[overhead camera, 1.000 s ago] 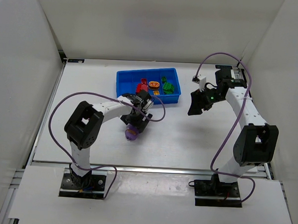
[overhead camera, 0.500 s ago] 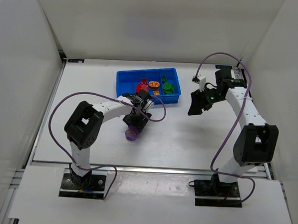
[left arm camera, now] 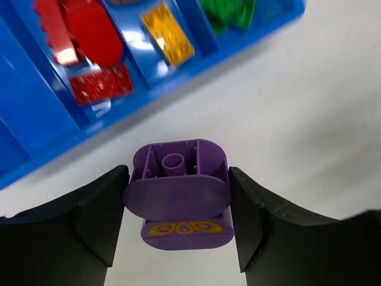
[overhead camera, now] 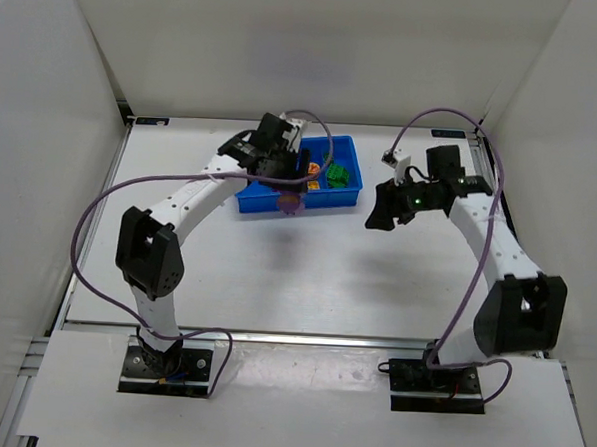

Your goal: Sort the legos into containers by color

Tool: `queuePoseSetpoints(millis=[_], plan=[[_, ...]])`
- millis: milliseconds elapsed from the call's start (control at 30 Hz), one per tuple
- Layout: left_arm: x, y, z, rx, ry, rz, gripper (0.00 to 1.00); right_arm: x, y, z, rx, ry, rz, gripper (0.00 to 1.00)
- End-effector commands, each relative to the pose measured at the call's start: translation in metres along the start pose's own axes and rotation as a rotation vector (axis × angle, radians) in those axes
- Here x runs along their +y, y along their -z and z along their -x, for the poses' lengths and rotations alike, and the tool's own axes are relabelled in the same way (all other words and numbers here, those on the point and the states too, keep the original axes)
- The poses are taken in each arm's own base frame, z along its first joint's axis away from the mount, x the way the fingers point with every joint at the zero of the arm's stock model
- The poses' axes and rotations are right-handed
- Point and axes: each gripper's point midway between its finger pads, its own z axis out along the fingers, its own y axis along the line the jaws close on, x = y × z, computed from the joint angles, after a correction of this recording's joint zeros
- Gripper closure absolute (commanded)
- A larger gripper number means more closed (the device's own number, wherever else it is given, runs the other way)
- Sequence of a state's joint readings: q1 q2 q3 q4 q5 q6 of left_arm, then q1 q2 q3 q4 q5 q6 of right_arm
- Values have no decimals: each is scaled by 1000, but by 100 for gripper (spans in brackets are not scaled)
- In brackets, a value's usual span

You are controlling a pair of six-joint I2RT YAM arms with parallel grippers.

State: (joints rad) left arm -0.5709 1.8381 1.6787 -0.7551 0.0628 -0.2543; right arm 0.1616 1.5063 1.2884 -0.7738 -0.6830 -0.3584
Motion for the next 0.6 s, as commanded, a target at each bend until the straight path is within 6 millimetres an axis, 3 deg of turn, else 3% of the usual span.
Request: queuePoseSetpoints(millis=[0,33,100,133,267,333,400,567], plan=[[2,35,51,-152,119,-4,90,32,5,48,-213,140,-56,31],[3,41,64,-182,164,-10,90,34,8,65,-286,188,-89,30],[10,47,78,-208,229,-43,90,51,-1,66,-322,185,-67,29],[8,51,87,-224,276,-72,90,54,-2,76,-361,183,-73,29],[4,60,102,-233,355,-160,90,70,-23,96,-420,162,-37,28],[3,63,103,-228,374,-183,90,81,-32,111,-446,177,-25,27],[0,62,100,-214,402,-200,90,72,-42,125,-454,97,-66,26],[0,69,93,-198,444,-225,90,73,-64,150,-481,-58,-10,23]])
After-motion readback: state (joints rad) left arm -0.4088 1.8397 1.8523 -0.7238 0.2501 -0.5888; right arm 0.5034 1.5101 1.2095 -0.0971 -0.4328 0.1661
